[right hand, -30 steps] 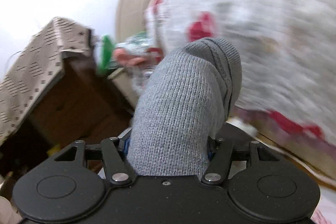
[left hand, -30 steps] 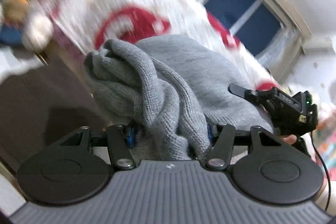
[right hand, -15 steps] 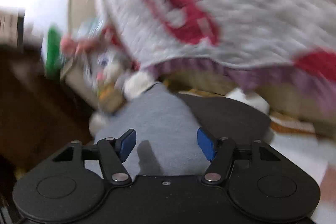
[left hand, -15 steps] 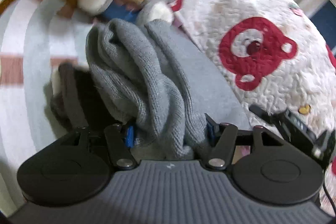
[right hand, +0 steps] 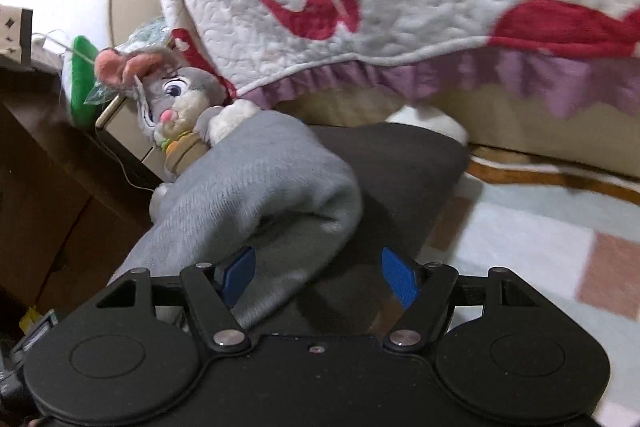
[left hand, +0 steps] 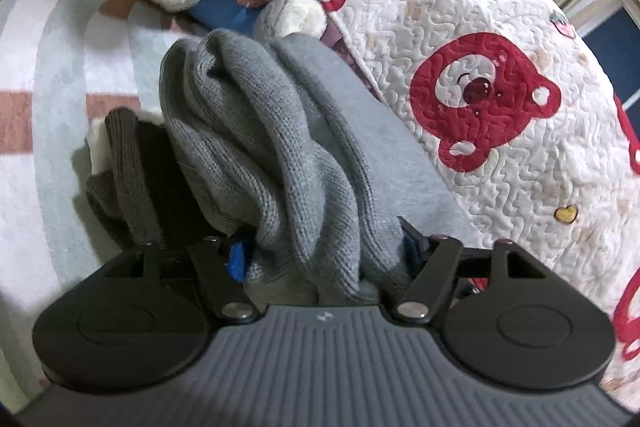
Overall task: Fold clothes
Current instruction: 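Lift the folded sweater with both grippers and carry it toward the dark garment, then lower the sweater onto the dark grey folded garment and open both grippers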
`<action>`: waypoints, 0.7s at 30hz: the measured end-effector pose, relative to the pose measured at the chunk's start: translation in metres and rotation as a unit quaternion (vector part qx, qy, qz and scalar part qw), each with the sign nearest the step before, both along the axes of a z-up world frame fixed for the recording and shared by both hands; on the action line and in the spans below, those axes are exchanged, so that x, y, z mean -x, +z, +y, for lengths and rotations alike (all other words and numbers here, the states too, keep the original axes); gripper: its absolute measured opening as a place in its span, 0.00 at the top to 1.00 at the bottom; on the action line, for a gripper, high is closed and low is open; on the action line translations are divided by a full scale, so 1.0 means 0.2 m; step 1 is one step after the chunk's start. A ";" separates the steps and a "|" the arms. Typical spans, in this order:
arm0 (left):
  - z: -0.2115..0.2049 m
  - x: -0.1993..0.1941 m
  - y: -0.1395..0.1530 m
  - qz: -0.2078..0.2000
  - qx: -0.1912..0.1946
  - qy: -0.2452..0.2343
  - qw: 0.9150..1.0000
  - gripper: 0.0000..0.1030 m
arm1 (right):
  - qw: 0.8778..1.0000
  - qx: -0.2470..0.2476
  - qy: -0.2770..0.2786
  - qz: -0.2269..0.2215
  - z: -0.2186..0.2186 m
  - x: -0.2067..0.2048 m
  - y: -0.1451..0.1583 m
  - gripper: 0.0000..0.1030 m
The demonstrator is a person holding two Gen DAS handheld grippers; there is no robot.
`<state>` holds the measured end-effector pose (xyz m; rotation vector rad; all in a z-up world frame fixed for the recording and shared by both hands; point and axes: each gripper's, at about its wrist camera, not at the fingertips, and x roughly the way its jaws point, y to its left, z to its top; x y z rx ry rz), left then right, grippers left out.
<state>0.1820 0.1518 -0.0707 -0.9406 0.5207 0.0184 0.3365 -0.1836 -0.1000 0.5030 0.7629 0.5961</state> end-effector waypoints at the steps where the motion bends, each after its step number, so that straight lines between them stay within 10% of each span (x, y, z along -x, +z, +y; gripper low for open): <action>1: 0.03 -0.01 -0.01 0.003 0.020 0.002 1.000 0.29 | 1.000 -0.007 -0.009 0.006 0.02 -0.04 -0.02 0.27; 8: 0.18 0.00 -0.12 -0.012 0.114 0.021 0.993 0.25 | 0.998 -0.039 -0.058 0.008 0.11 -0.06 -0.03 0.28; 12: 0.14 -0.07 -0.10 -0.036 0.060 -0.022 0.997 0.37 | 0.995 -0.042 -0.085 0.013 0.10 -0.08 -0.04 0.28; 14: 0.11 -0.06 -0.02 -0.071 0.000 -0.039 0.997 0.53 | 0.997 -0.039 -0.071 -0.011 0.11 -0.11 0.01 0.57; 18: -0.01 0.04 0.18 -0.162 -0.080 -0.054 0.982 0.54 | 0.993 -0.068 -0.035 -0.093 0.06 -0.17 0.22 0.70; 21: -0.18 0.01 0.20 -0.136 -0.109 -0.081 0.981 0.52 | 0.995 -0.019 -0.037 -0.090 0.05 -0.26 0.23 0.70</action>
